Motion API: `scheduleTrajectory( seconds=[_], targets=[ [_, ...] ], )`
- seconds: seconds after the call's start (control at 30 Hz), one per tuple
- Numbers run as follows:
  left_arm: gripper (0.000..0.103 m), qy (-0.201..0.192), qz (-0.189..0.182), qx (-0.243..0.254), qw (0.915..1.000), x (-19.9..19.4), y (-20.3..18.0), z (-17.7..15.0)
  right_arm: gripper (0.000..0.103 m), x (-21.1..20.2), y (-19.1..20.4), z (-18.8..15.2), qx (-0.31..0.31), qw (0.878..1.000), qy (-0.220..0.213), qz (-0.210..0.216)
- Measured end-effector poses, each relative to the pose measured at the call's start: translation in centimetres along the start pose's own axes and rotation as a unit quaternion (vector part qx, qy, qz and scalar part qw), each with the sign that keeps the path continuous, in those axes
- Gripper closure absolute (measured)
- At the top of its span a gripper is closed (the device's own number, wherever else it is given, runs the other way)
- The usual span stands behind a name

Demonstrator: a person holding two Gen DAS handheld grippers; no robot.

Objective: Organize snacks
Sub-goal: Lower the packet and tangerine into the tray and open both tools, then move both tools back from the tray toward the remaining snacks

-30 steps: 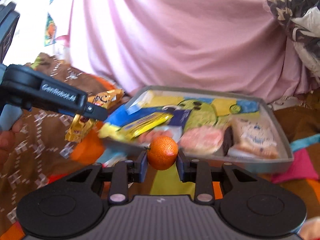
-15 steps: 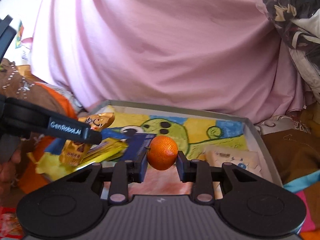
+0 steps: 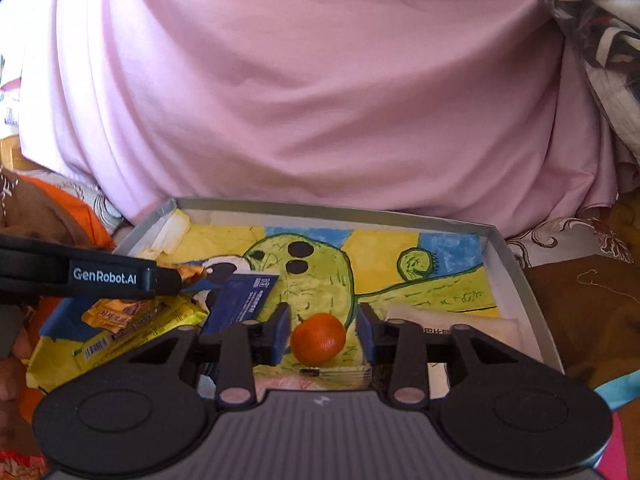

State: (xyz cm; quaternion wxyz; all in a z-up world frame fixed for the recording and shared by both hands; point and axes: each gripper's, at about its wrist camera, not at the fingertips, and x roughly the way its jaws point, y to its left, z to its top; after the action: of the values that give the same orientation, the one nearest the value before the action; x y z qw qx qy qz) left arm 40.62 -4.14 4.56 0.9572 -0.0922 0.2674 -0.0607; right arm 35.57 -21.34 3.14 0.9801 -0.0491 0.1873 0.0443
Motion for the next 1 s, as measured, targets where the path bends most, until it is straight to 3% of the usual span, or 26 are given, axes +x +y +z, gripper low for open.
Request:
scheduleTrajectory(
  seconds=[0.1,0.17,0.37,0.47,0.7,1.0],
  targets=[
    [0.043,-0.007,0.008,-0.009,0.9999,-0.3,0.2,0.0,0.040,-1.0,-0.2,0.1,-0.004,1.000,-0.020,-0.004],
    [0.025,-0.015,0.013,-0.014,0.9997,-0.8,0.3,0.1,0.021,-1.8,-0.4,0.1,-0.003,0.999,-0.037,-0.009],
    [0.009,-0.048,0.016,-0.040,0.9979,-2.8,0.4,0.9,0.002,-5.0,-0.6,0.4,-0.012,0.994,-0.100,-0.029],
    [0.002,-0.080,0.022,-0.049,0.9954,-4.5,0.2,1.4,0.000,-7.0,-0.4,0.8,-0.025,0.990,-0.135,-0.036],
    [0.001,-0.145,0.016,-0.057,0.9876,-8.9,-0.3,2.5,0.000,-11.5,0.0,1.9,-0.029,0.981,-0.186,-0.042],
    [0.001,-0.174,-0.002,-0.019,0.9846,-14.8,-0.5,1.2,0.000,-15.9,1.1,1.7,-0.027,0.983,-0.180,-0.011]
  ],
)
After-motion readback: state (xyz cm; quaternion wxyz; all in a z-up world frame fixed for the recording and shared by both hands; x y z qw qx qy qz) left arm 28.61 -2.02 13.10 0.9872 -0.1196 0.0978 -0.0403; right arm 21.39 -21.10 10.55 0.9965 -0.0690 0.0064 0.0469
